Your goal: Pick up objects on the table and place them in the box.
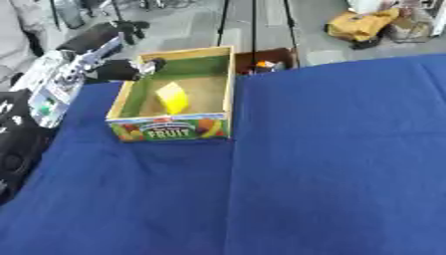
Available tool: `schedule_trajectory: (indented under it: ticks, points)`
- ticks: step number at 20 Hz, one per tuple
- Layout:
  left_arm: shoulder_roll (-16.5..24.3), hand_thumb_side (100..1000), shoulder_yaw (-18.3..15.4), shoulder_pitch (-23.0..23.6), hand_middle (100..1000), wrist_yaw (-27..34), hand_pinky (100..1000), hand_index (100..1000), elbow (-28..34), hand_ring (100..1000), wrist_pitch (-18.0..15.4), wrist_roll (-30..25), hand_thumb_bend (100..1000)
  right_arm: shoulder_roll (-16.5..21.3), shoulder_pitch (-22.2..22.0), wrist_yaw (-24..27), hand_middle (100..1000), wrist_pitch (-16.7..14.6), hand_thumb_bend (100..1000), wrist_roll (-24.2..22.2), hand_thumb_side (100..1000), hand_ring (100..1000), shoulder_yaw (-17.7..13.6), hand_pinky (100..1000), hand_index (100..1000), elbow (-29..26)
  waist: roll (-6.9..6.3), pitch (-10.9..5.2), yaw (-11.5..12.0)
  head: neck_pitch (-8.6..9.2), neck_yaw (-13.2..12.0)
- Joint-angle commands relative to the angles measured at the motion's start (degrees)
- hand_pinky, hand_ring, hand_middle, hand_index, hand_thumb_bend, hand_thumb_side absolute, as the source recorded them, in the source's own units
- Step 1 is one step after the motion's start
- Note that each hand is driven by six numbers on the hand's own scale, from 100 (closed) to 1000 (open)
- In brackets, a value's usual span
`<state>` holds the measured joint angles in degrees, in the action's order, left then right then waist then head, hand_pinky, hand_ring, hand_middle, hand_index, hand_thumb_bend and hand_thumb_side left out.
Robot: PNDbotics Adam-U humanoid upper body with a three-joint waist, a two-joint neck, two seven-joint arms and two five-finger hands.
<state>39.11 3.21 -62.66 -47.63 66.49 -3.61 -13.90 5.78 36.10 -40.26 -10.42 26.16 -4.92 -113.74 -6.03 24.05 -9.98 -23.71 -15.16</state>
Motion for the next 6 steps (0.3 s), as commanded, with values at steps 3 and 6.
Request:
schedule_trajectory:
  ticks: [3,6]
  points:
    - [2.4,792,-3.6,2.7,765,4.9,616,979,8.5,739,-1.4,4.9,398,-0.2,-0.3,-1.0,507,-0.1,100,0.7,587,776,-0.3,687,786,-0.8,0.83,-3.39,0.9,-1.42,1.5]
    - [2.4,770,-4.6,6.1,754,7.6,602,976,13.0,725,-2.5,7.7,357,-0.8,-0.6,-1.4,516,-0.4,100,0.9,580,777,-0.3,689,787,-0.8,1.42,-4.63,1.5,-2.18,2.3]
